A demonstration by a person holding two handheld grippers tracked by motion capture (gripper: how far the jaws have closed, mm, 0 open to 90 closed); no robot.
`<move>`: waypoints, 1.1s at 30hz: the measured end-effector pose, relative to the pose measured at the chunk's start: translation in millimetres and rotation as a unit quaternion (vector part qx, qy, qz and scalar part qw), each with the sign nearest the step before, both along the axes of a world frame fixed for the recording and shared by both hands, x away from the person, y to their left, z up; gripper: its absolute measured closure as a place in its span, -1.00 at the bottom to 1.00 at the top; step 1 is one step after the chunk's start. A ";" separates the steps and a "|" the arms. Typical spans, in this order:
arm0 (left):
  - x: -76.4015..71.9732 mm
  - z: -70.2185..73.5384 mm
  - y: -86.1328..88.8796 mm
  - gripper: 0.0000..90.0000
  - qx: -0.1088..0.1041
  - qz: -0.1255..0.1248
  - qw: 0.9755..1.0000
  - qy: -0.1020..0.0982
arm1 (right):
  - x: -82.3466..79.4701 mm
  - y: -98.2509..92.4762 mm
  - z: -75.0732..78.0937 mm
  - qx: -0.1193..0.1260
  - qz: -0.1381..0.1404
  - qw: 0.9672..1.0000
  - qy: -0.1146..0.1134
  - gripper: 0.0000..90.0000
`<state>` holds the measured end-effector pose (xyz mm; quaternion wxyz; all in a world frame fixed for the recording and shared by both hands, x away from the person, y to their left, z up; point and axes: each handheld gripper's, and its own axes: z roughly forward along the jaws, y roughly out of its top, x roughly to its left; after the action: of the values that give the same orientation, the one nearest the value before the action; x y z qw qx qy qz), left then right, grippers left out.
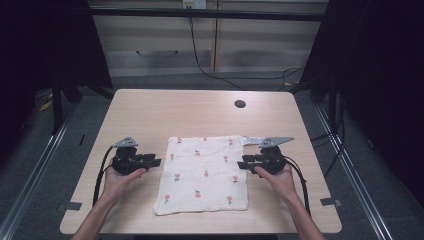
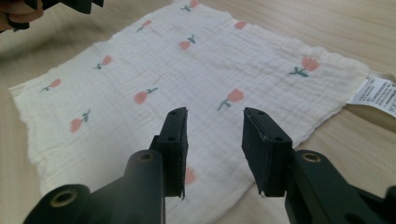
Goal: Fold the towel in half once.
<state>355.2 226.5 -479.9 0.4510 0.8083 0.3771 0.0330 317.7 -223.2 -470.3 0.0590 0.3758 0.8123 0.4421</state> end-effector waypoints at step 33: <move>-20.6 -24.0 -27.0 0.92 0.057 -0.063 0.996 0.005 | 2.6 12.5 -31.6 -0.050 0.022 0.998 0.041 0.69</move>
<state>334.6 199.5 -503.9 0.4032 0.8550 0.3255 0.0219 320.3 -210.6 -501.9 0.0346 0.3720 0.8432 0.3865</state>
